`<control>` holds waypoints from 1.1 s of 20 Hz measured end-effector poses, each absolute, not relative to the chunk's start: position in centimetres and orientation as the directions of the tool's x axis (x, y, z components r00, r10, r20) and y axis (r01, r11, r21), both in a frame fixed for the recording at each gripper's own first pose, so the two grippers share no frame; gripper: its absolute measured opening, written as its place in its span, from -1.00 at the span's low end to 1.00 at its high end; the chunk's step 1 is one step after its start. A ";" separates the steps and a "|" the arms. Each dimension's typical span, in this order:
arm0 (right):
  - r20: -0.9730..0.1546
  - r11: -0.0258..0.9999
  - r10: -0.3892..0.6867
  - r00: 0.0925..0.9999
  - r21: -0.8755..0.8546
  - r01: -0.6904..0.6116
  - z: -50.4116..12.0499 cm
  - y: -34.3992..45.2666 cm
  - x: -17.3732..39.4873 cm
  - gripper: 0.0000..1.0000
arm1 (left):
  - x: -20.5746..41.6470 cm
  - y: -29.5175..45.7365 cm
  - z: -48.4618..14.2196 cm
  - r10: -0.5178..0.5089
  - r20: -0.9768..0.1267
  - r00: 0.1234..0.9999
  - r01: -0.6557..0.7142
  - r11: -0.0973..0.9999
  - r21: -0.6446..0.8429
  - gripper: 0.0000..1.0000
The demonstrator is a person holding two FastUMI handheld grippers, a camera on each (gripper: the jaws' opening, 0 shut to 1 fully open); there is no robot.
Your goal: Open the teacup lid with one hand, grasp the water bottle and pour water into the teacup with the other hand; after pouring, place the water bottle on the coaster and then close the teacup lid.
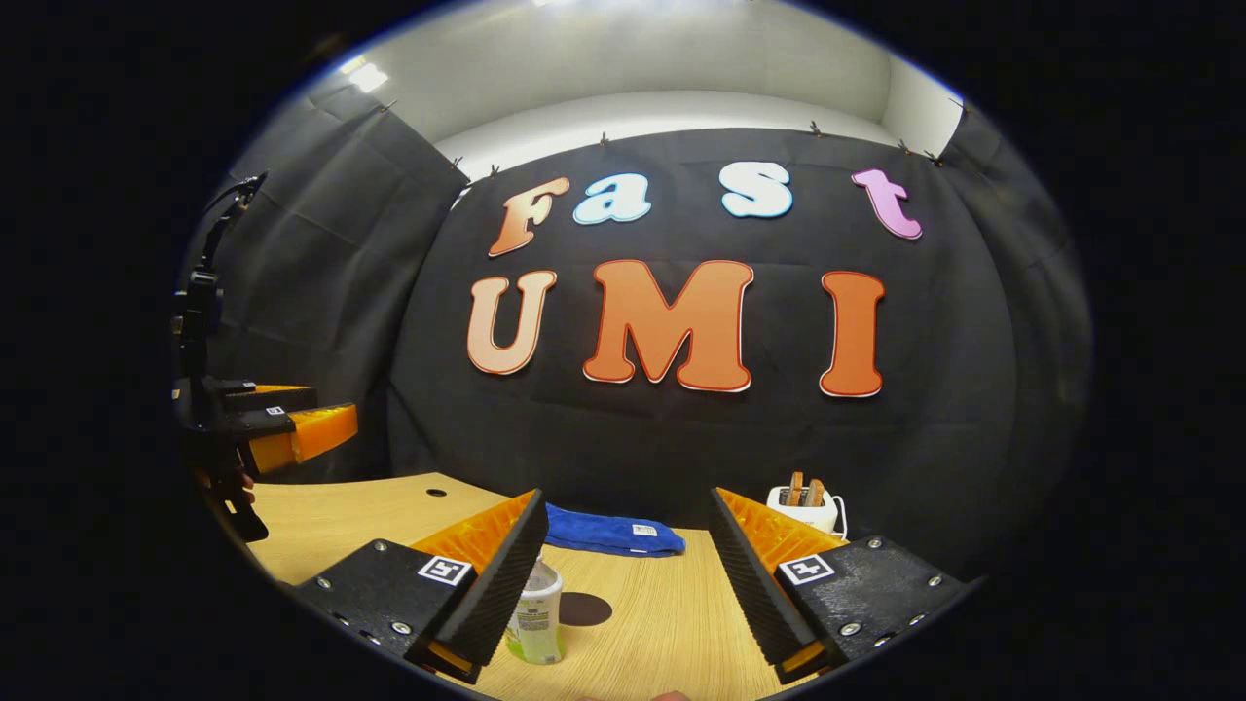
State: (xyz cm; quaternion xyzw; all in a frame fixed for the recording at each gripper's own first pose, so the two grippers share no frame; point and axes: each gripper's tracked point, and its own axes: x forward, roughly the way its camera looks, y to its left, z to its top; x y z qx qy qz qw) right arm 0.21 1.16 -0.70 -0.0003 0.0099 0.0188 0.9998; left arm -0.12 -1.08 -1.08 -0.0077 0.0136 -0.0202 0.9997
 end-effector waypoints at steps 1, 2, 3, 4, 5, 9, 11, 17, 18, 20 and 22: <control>-0.020 0.999 0.042 0.999 0.002 -0.042 -0.7 1.3 0.2 0.97 | -0.2 -1.2 -1.1 -0.046 -0.027 0.999 0.046 0.999 -0.015 0.97; -0.020 0.999 0.044 0.999 0.004 -0.044 -0.7 1.4 0.2 0.97 | -0.2 -1.2 -1.2 -0.047 -0.027 0.999 0.046 0.999 -0.011 0.97; -0.022 0.999 0.048 0.999 0.007 -0.048 -0.8 1.3 0.2 0.98 | -0.1 -1.4 -1.3 -0.049 -0.026 0.998 0.049 0.999 -0.009 0.97; -0.026 0.999 0.052 0.998 0.008 -0.052 -1.1 1.5 0.3 0.98 | 0.0 -1.7 -1.7 -0.056 -0.033 0.998 0.056 0.998 -0.010 0.99; -0.032 0.999 0.054 0.998 0.008 -0.054 -1.4 1.7 0.4 0.98 | 0.0 -2.0 -2.3 -0.067 -0.041 0.997 0.067 0.998 -0.015 0.99; -0.058 0.998 0.070 0.996 0.012 -0.069 -2.5 2.1 0.4 0.98 | 0.0 -2.9 -4.4 -0.106 -0.068 0.992 0.103 0.994 -0.041 0.99; -0.066 0.996 0.086 0.994 0.015 -0.085 -3.0 2.5 0.3 0.98 | 0.0 -3.0 -5.9 -0.115 -0.092 0.989 0.112 0.993 -0.038 0.97; -0.100 0.989 0.146 0.984 0.041 -0.142 -5.2 4.0 0.1 0.97 | 0.0 -3.7 -12.5 -0.152 -0.205 0.967 0.147 0.988 -0.037 0.98; -0.107 0.988 0.154 0.982 0.046 -0.150 -5.6 4.2 0.0 0.97 | 0.0 -3.9 -13.9 -0.161 -0.230 0.960 0.157 0.987 -0.037 0.98; -0.115 0.984 0.173 0.978 0.055 -0.168 -6.2 4.4 0.0 0.97 | 0.2 -4.1 -16.5 -0.169 -0.285 0.944 0.166 0.986 -0.032 0.96; -0.118 0.982 0.187 0.975 0.058 -0.181 -6.7 4.7 -0.2 0.97 | 0.1 -4.1 -18.7 -0.166 -0.328 0.930 0.169 0.985 -0.021 0.94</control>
